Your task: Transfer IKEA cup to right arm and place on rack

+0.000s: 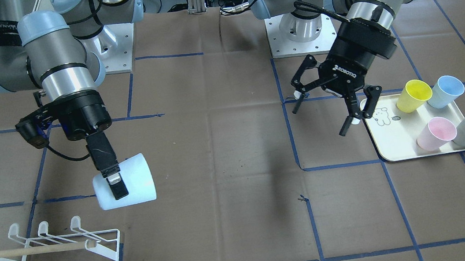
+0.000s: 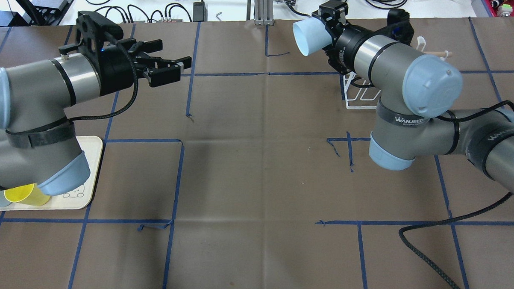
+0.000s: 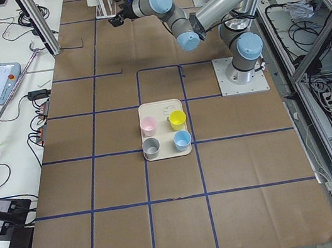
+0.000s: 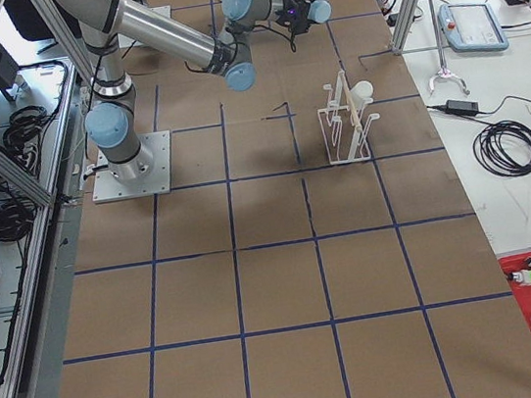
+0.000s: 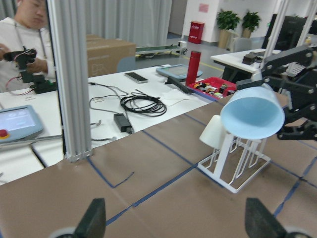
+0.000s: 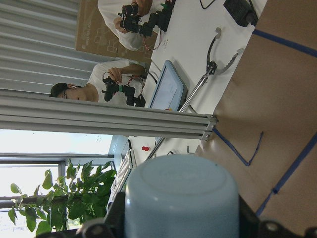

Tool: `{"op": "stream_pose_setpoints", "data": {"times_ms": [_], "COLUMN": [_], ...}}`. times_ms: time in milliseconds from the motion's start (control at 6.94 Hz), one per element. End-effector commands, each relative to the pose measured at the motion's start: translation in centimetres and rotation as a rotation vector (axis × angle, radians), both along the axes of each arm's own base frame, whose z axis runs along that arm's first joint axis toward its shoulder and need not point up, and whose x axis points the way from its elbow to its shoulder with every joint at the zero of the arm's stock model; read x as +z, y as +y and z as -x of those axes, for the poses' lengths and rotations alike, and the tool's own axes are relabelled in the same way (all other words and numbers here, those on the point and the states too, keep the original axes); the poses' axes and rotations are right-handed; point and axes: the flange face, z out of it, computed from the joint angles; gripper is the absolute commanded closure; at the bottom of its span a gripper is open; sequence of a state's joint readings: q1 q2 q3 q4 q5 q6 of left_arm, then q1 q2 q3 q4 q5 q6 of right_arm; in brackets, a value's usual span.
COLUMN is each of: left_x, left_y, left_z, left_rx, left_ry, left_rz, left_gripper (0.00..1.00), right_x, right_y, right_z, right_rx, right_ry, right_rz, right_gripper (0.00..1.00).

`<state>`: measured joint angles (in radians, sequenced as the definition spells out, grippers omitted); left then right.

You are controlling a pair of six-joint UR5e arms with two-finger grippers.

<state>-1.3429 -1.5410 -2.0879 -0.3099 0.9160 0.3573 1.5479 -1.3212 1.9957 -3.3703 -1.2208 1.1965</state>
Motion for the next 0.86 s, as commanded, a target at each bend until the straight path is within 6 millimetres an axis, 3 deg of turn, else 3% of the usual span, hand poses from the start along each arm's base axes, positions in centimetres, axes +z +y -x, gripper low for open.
{"op": "stream_pose_setpoints", "data": {"times_ms": [0, 144, 432, 720], "left_x": [3.0, 3.3, 3.9, 4.3], "left_y": [-2.3, -2.5, -1.8, -1.1], "left_z": [-1.9, -0.4, 3.0, 3.1], "left_rx": [0.265, 0.355, 0.433, 0.422], "left_ry": [-0.108, -0.180, -0.345, -0.372], "left_rz": [-0.364, -0.527, -0.766, -0.851], "left_gripper": [0.01, 0.01, 0.01, 0.01], "right_x": [0.1, -0.4, -1.8, -1.2], "right_y": [-2.7, -4.4, -7.9, -11.2], "right_z": [5.2, 8.1, 12.6, 15.5], "right_rx": [-0.052, -0.113, -0.037, 0.021], "right_ry": [0.228, 0.391, 0.728, 0.968], "right_rz": [0.084, 0.093, 0.129, 0.202], "right_gripper": [0.90, 0.91, 0.91, 0.91]}}
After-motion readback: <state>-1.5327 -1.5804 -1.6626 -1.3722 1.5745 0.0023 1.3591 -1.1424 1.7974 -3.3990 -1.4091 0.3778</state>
